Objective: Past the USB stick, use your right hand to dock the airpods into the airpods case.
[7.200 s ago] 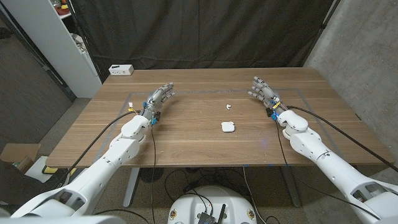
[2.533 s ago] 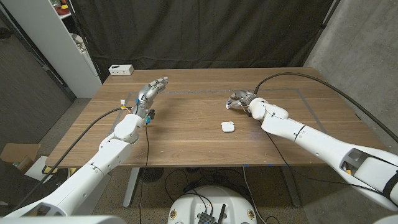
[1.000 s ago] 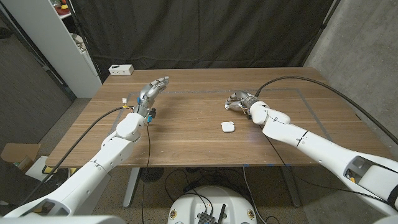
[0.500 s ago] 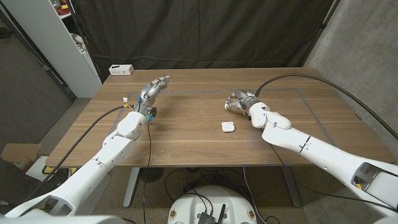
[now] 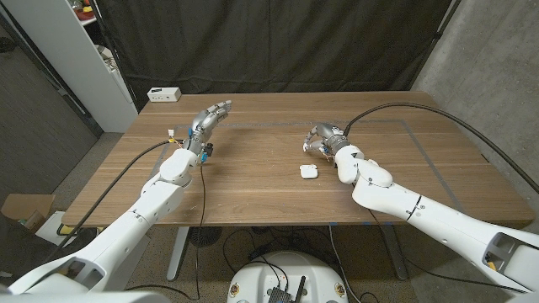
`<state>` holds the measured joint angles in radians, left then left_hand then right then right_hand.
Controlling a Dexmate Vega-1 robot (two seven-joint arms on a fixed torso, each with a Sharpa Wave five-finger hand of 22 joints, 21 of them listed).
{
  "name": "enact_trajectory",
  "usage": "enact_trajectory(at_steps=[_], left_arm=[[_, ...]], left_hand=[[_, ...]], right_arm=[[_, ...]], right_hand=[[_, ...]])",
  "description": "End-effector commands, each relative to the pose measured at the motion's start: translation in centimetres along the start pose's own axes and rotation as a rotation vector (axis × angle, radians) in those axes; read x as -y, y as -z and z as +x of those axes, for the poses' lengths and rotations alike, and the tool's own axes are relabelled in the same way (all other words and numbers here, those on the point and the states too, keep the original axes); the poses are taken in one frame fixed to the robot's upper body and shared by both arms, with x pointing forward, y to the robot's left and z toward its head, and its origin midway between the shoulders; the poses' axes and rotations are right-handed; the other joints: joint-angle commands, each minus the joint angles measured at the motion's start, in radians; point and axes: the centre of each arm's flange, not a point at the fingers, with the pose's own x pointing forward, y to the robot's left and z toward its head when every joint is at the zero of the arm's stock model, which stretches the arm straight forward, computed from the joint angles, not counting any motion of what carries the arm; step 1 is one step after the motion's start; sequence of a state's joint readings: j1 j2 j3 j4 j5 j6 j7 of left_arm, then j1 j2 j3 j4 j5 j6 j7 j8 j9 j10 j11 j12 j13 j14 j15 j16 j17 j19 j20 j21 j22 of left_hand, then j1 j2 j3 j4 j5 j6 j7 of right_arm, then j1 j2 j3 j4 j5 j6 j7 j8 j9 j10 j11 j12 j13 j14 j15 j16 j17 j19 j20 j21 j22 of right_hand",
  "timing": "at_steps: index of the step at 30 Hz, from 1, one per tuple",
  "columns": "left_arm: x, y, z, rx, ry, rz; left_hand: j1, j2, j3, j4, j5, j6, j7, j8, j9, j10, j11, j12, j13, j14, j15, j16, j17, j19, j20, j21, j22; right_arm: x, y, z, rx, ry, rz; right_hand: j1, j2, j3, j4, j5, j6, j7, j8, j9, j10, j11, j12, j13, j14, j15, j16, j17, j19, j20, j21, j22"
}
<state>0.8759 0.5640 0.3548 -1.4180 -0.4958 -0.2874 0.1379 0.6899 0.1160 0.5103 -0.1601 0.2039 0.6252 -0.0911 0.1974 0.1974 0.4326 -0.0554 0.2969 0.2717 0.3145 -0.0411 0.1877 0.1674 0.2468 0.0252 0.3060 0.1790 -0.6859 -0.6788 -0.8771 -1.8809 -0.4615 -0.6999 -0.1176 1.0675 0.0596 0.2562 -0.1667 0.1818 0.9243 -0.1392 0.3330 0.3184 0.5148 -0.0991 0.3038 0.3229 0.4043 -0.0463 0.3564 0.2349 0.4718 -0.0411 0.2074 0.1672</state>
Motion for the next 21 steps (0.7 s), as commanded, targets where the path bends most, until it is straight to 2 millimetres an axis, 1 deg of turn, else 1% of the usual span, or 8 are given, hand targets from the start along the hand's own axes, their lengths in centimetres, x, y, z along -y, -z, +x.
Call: enact_trajectory(at_steps=[1, 8, 11, 21], left_arm=[[0.5, 0.1, 0.6, 0.027, 0.046, -0.016], [0.9, 0.4, 0.6, 0.028, 0.056, -0.023], [1.0, 0.5, 0.5, 0.028, 0.055, -0.024], [1.1, 0.2, 1.0, 0.035, 0.060, -0.019]], left_hand=[[0.003, 0.005, -0.002, 0.000, 0.007, 0.011, -0.002, 0.002, 0.005, 0.008, 0.002, -0.004, 0.005, 0.011, -0.068, -0.003, 0.003, 0.007, 0.003, -0.003, 0.003], [0.003, 0.004, -0.002, 0.000, 0.007, 0.013, -0.003, 0.002, 0.005, 0.010, 0.002, -0.004, 0.006, 0.012, -0.069, -0.003, 0.003, 0.008, 0.003, -0.005, 0.004], [0.003, 0.004, -0.002, 0.000, 0.007, 0.014, 0.000, 0.002, 0.005, 0.010, 0.002, -0.004, 0.006, 0.012, -0.069, -0.004, 0.003, 0.008, 0.003, -0.006, 0.004], [0.002, 0.003, -0.003, 0.000, 0.008, 0.012, -0.003, 0.001, 0.005, 0.011, 0.001, -0.004, 0.006, 0.013, -0.070, -0.004, 0.003, 0.010, 0.003, -0.008, 0.004]], right_arm=[[-1.0, -0.8, -2.9, 0.017, 0.002, -0.003], [-1.5, -0.7, -3.9, 0.012, 0.020, 0.001], [-1.9, -0.5, -4.3, 0.009, 0.035, 0.010], [-2.4, -0.5, -4.9, 0.010, 0.040, 0.032]], right_hand=[[0.015, -0.002, -0.003, 0.002, 0.004, 0.008, 0.009, 0.009, 0.007, 0.007, 0.000, 0.010, 0.006, 0.008, -0.163, 0.003, 0.005, 0.008, -0.012, -0.002, 0.000], [0.019, -0.002, -0.006, 0.005, 0.004, 0.007, 0.008, 0.012, 0.014, 0.006, 0.000, 0.011, 0.011, 0.006, -0.164, 0.003, 0.005, 0.006, -0.017, -0.006, 0.000], [0.025, -0.003, -0.008, 0.004, 0.004, 0.008, 0.009, 0.015, 0.020, 0.003, 0.000, 0.011, 0.015, -0.004, -0.169, -0.001, 0.005, -0.009, -0.020, -0.014, 0.000], [0.035, -0.006, -0.012, 0.004, 0.004, 0.010, 0.008, 0.021, 0.032, 0.000, -0.002, 0.012, 0.023, -0.014, -0.167, -0.007, 0.004, -0.018, -0.030, -0.018, 0.000]])
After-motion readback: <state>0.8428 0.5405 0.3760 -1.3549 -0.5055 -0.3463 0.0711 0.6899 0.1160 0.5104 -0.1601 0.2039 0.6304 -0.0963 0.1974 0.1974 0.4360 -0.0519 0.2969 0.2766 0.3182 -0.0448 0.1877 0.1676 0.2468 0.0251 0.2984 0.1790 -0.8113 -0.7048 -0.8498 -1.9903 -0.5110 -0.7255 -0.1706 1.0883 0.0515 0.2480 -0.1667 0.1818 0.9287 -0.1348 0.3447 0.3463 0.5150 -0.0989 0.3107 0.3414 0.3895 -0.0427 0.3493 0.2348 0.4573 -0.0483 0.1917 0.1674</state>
